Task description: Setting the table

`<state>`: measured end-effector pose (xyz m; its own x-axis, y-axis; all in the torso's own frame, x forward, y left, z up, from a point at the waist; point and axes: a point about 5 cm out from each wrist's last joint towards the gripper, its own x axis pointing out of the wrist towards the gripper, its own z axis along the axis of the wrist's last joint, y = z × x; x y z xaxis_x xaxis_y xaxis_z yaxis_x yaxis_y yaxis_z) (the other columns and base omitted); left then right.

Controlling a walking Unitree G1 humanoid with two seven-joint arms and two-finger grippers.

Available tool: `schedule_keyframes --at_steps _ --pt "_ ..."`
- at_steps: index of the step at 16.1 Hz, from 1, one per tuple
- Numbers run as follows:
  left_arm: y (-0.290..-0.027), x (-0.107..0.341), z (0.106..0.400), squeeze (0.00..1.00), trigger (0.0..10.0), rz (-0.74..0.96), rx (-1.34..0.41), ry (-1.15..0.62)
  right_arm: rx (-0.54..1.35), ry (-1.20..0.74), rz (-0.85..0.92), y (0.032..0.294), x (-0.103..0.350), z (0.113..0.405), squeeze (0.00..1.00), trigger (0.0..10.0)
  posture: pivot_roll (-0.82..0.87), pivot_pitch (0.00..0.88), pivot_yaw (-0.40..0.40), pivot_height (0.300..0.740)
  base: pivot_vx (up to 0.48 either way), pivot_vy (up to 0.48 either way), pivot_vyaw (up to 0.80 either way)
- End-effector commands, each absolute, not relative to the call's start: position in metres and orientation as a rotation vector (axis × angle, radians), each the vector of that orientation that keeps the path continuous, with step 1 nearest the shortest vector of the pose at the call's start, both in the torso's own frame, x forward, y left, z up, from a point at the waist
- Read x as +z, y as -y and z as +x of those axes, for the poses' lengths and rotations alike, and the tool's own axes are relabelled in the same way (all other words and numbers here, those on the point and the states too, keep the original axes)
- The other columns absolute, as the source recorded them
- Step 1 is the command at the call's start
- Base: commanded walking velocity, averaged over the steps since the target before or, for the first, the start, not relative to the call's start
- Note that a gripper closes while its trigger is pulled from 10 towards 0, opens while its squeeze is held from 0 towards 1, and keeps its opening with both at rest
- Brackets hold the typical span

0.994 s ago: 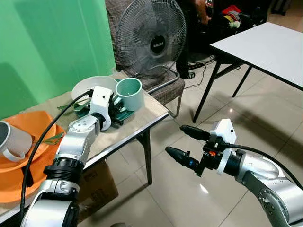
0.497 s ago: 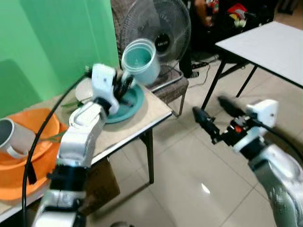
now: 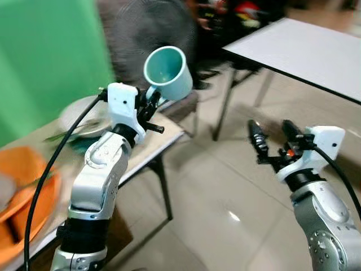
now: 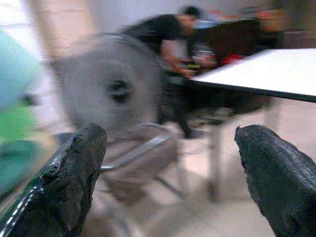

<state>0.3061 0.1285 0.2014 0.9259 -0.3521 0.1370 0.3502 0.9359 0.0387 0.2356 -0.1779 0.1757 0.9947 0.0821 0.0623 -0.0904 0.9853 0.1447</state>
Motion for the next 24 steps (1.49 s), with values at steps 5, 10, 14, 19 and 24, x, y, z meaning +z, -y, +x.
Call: schedule_keyframes --at_steps 5,10,14,19,24 --pt "-0.14 0.196 0.307 0.0 10.0 0.082 -0.257 0.098 -0.091 0.078 0.197 0.193 0.174 0.239 0.0 10.0 -0.03 0.0 0.043 0.74 0.0 0.0 -0.79" --pt "-0.138 0.189 0.31 0.0 10.0 0.108 -0.261 0.065 -0.06 -0.025 0.113 0.19 0.159 0.24 0.0 10.0 -0.04 0.0 0.042 0.74 0.0 0.0 -0.45" --pt "-0.135 0.186 0.309 0.0 10.0 0.105 -0.279 0.057 -0.054 -0.034 0.128 0.189 0.158 0.241 0.0 10.0 -0.04 0.0 0.036 0.74 0.206 0.0 -0.72" --pt "-0.132 0.186 0.313 0.0 10.0 0.122 -0.301 0.056 -0.07 0.003 0.109 0.193 0.165 0.242 0.0 10.0 -0.05 0.0 0.046 0.74 0.298 0.0 -0.71" --pt "-0.135 0.183 0.314 0.0 10.0 0.109 -0.3 0.025 -0.088 0.017 0.092 0.195 0.167 0.243 0.0 10.0 -0.05 0.0 0.051 0.74 0.3 0.0 -0.1"
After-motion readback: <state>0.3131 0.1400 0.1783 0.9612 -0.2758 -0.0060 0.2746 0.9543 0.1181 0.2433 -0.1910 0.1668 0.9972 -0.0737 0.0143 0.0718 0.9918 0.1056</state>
